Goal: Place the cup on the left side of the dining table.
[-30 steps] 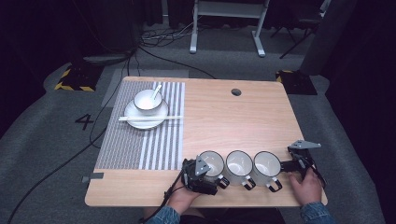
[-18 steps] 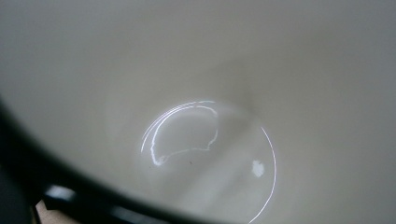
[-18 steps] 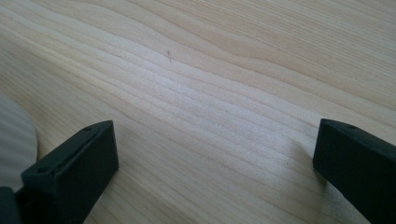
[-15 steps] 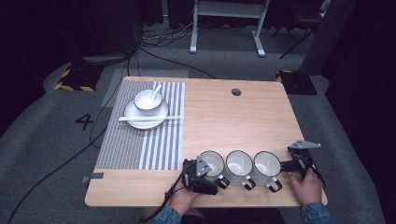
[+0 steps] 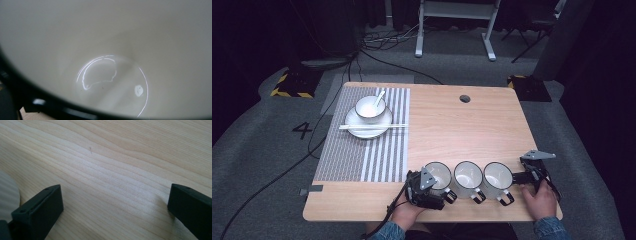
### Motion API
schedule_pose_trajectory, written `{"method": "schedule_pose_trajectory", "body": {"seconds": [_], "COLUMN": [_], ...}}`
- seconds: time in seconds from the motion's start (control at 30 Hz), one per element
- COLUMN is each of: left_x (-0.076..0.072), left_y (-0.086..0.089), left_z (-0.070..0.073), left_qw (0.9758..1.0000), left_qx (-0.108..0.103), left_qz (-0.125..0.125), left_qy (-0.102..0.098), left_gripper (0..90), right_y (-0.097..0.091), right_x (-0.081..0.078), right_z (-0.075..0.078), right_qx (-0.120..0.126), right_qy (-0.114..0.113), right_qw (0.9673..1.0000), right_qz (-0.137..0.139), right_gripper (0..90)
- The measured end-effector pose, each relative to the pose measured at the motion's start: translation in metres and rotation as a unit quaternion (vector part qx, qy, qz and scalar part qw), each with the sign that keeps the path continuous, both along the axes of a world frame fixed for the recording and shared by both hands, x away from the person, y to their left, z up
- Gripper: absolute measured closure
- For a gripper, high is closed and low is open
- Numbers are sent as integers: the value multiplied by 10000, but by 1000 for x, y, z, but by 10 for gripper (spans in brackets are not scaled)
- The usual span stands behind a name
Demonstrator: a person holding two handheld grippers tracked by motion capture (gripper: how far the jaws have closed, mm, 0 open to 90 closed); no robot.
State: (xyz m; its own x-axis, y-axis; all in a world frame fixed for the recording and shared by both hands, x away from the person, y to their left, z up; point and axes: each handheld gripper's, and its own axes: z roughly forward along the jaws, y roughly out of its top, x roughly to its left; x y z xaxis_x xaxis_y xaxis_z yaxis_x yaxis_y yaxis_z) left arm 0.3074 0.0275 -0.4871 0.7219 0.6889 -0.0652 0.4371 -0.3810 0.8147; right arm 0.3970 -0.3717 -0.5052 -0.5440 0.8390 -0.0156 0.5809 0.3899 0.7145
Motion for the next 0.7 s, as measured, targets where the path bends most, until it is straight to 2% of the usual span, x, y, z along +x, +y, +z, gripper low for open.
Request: {"method": "schedule_pose_trajectory", "body": {"seconds": [0.1, 0.17, 0.2, 0.4, 0.5, 0.7], "left_x": [-1, -4, -4, -6, -7, -7], "left_y": [1, 3, 5, 16, 23, 34], "left_z": [4, 10, 12, 26, 33, 46], "left_qw": [10000, 9999, 9999, 9993, 9989, 9978], "left_qx": [10, -112, -73, -264, -194, -311], "left_qz": [-14, 12, -4, 120, 177, 257], "left_qy": [-19, -58, -140, -247, -396, -534], "left_gripper": [36, 36, 36, 36, 36, 36], "right_y": [0, 0, 0, 0, 0, 0], "right_x": [0, 0, 0, 0, 0, 0], "right_z": [0, 0, 0, 0, 0, 0], "right_qx": [0, 1, 0, 1, 1, 0], "right_qy": [2, 2, 2, 1, 2, 2], "right_qw": [10000, 10000, 10000, 10000, 10000, 10000], "right_qz": [-1, 0, 0, 0, -1, -1], "right_gripper": [2, 2, 2, 2, 2, 2]}}
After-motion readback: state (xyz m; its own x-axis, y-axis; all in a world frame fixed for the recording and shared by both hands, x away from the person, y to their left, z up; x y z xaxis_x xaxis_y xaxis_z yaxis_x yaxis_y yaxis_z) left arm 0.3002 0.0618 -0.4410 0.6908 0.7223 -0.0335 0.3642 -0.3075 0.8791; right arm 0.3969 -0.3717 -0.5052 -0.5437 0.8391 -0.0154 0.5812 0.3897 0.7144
